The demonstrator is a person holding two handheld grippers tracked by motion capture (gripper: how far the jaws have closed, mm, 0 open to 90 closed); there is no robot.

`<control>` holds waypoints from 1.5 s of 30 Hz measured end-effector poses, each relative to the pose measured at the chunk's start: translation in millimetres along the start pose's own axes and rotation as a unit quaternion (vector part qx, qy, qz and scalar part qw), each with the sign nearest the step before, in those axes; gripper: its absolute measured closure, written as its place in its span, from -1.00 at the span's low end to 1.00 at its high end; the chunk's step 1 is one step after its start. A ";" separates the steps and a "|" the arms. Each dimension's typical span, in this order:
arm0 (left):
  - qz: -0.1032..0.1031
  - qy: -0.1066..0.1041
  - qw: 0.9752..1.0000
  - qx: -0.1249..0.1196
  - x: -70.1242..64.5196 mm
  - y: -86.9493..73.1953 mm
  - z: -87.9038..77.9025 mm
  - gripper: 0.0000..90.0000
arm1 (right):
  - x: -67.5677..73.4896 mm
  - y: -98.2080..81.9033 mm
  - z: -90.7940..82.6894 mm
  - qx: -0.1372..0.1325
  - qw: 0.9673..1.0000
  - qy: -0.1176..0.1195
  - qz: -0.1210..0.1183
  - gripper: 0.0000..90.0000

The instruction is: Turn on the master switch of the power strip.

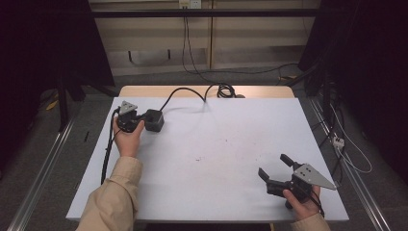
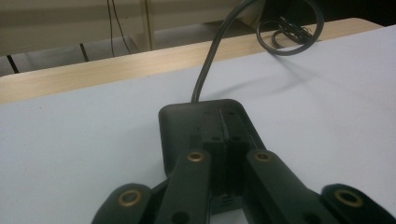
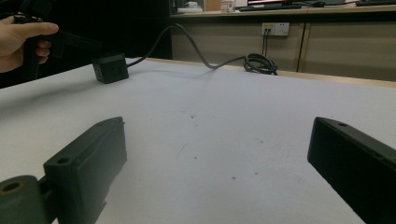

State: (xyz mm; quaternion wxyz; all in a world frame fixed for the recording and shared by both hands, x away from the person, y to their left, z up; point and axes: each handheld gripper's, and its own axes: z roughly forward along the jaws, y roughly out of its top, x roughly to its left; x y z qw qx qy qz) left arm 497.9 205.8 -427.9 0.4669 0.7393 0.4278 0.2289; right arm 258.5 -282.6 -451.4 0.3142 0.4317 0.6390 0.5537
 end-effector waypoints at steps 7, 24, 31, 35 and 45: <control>-0.001 -0.001 1.000 -0.005 -0.5 4.1 2.4 1.00 | -0.7 -0.2 0.0 0.000 1.000 0.001 0.000 -0.91; 0.004 0.006 1.000 0.004 -1.2 2.3 6.7 1.00 | -2.8 -0.3 -1.1 -0.001 1.000 -0.001 0.001 -0.91; 0.009 0.011 1.000 0.006 -1.1 2.0 7.1 1.00 | -3.2 -0.3 -1.8 -0.002 1.000 -0.001 0.000 -0.91; 0.010 0.014 1.000 0.005 -2.3 1.9 7.6 1.00 | -3.1 -0.2 -2.4 -0.002 1.000 -0.002 0.000 -0.91; 0.013 0.014 1.000 0.004 -2.6 0.8 7.9 1.00 | -2.9 -0.3 -2.4 -0.002 1.000 -0.002 0.000 -0.91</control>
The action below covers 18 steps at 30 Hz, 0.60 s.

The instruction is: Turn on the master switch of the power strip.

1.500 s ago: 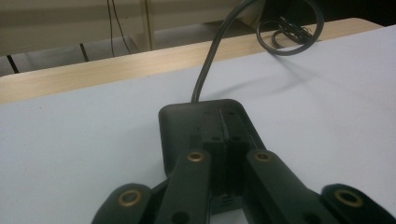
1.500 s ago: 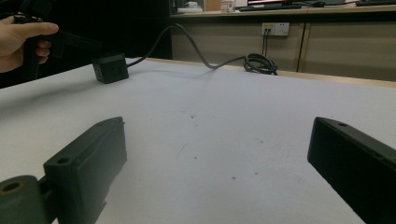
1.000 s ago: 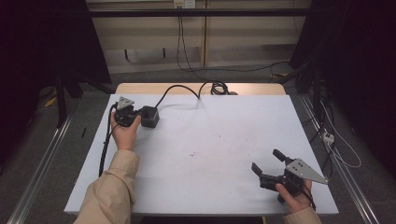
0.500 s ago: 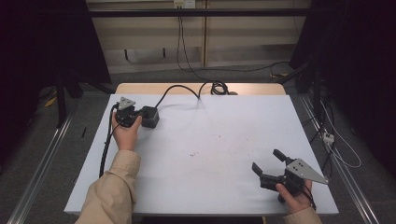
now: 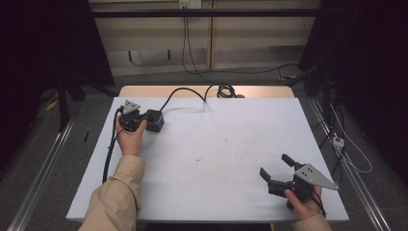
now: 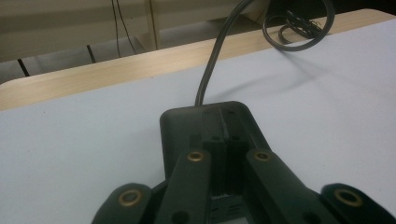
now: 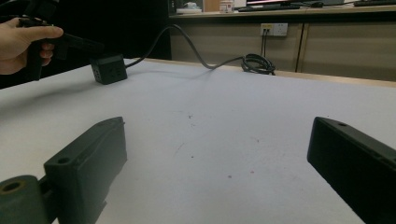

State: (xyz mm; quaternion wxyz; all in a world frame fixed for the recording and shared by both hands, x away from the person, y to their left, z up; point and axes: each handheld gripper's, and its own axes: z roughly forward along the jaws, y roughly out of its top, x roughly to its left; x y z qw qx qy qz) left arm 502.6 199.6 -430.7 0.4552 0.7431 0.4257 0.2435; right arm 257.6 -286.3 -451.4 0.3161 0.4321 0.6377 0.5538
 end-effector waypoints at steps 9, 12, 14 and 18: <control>0.000 0.004 1.000 0.000 -0.7 -0.5 1.0 1.00 | -0.1 0.1 -0.2 -0.001 1.000 0.001 0.000 -0.91; 0.001 0.004 1.000 -0.001 -0.9 -1.0 0.9 1.00 | -0.1 0.2 -0.6 -0.001 1.000 0.000 0.001 -0.91; 0.001 0.005 1.000 -0.001 -0.9 -1.1 0.8 1.00 | -0.2 0.2 -0.7 -0.001 1.000 0.000 0.001 -0.91; 0.002 0.006 1.000 -0.001 -1.5 -1.1 0.8 1.00 | -0.1 0.2 -0.7 -0.001 1.000 0.000 0.000 -0.91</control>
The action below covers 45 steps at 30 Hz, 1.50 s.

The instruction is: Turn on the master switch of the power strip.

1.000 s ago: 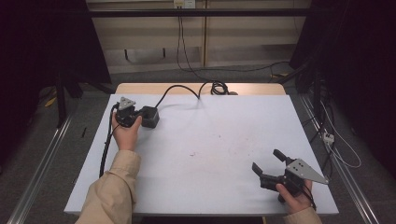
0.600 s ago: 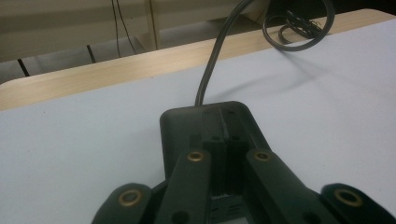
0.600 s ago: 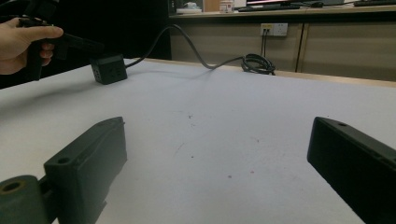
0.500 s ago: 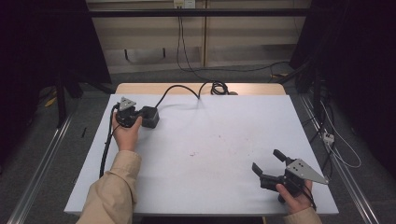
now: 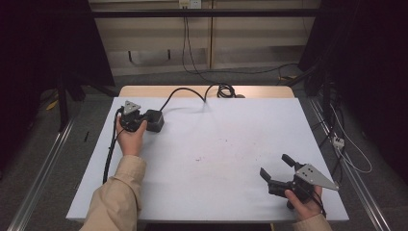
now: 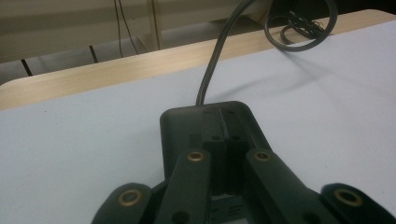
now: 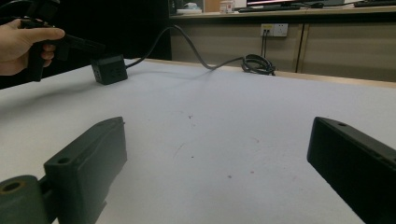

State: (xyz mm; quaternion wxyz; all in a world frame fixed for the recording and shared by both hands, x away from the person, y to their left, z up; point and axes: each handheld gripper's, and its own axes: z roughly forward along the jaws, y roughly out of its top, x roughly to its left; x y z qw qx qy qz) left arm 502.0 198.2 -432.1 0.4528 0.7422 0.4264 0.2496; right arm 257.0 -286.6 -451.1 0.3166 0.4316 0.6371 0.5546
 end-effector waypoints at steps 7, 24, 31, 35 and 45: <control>-0.001 0.001 1.000 0.000 -0.4 -0.3 0.2 1.00 | -0.3 -0.1 -0.1 0.000 1.000 0.000 0.001 -0.91; -0.001 0.006 1.000 0.003 -1.7 -0.5 0.2 1.00 | -0.2 -0.1 -0.4 0.000 1.000 0.001 0.000 -0.91; -0.003 0.013 1.000 0.000 -3.8 -1.2 0.4 1.00 | 0.1 -0.1 -0.3 0.001 1.000 0.002 0.000 -0.91; -0.003 0.015 1.000 0.000 -4.2 -1.1 0.6 1.00 | 0.3 -0.1 -0.2 0.000 1.000 0.003 0.000 -0.91; -0.007 0.014 1.000 -0.001 -4.0 -1.7 0.4 1.00 | 0.3 0.0 -0.1 0.000 1.000 0.003 0.000 -0.91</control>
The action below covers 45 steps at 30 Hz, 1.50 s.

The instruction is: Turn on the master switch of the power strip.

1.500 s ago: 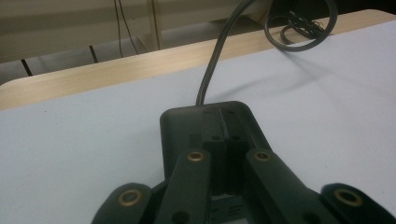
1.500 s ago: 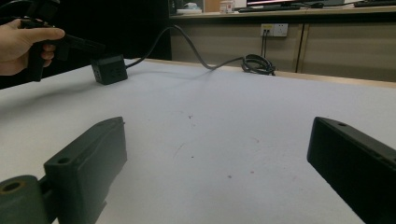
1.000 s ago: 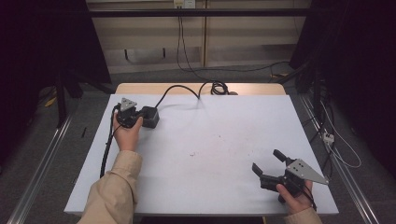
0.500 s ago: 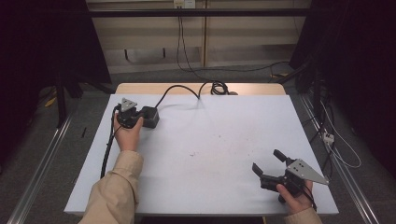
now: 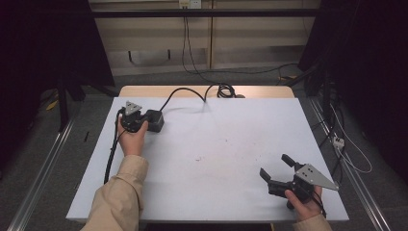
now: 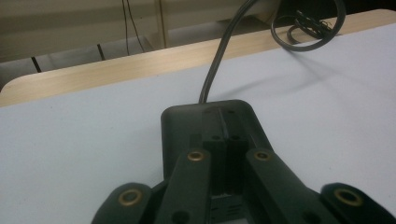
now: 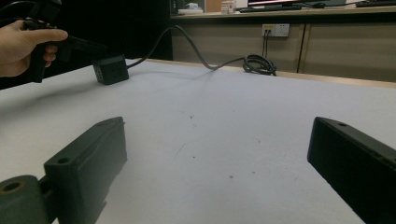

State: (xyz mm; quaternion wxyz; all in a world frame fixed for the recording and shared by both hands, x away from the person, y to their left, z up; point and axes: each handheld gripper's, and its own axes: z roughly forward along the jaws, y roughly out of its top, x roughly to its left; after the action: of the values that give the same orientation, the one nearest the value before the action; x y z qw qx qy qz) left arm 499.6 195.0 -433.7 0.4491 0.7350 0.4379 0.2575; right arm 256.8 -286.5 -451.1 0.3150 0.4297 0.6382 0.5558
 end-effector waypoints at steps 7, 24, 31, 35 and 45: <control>0.003 0.003 1.000 0.000 -1.0 0.0 0.1 1.00 | 0.0 0.0 -0.2 0.000 1.000 0.000 -0.001 -0.91; -0.001 0.010 1.000 -0.002 -3.6 -0.6 -0.4 1.00 | -0.1 0.6 -1.2 -0.002 1.000 0.000 0.000 -0.91; -0.002 0.013 1.000 0.001 -4.7 -0.1 -0.5 1.00 | -0.2 0.9 -1.2 -0.002 1.000 0.000 -0.003 -0.91; 0.006 0.014 1.000 0.008 -5.0 -0.2 -1.2 1.00 | 0.2 1.0 -1.4 -0.002 1.000 0.000 -0.003 -0.91; 0.004 0.016 1.000 0.008 -6.3 0.6 -0.8 1.00 | 0.0 1.4 -1.1 -0.003 1.000 0.000 -0.005 -0.91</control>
State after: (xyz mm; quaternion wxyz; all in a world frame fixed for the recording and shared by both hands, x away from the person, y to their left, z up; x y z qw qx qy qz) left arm 496.2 189.7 -432.7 0.4356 0.7361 0.4437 0.2675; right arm 256.1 -286.9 -449.6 0.3189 0.4254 0.6386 0.5564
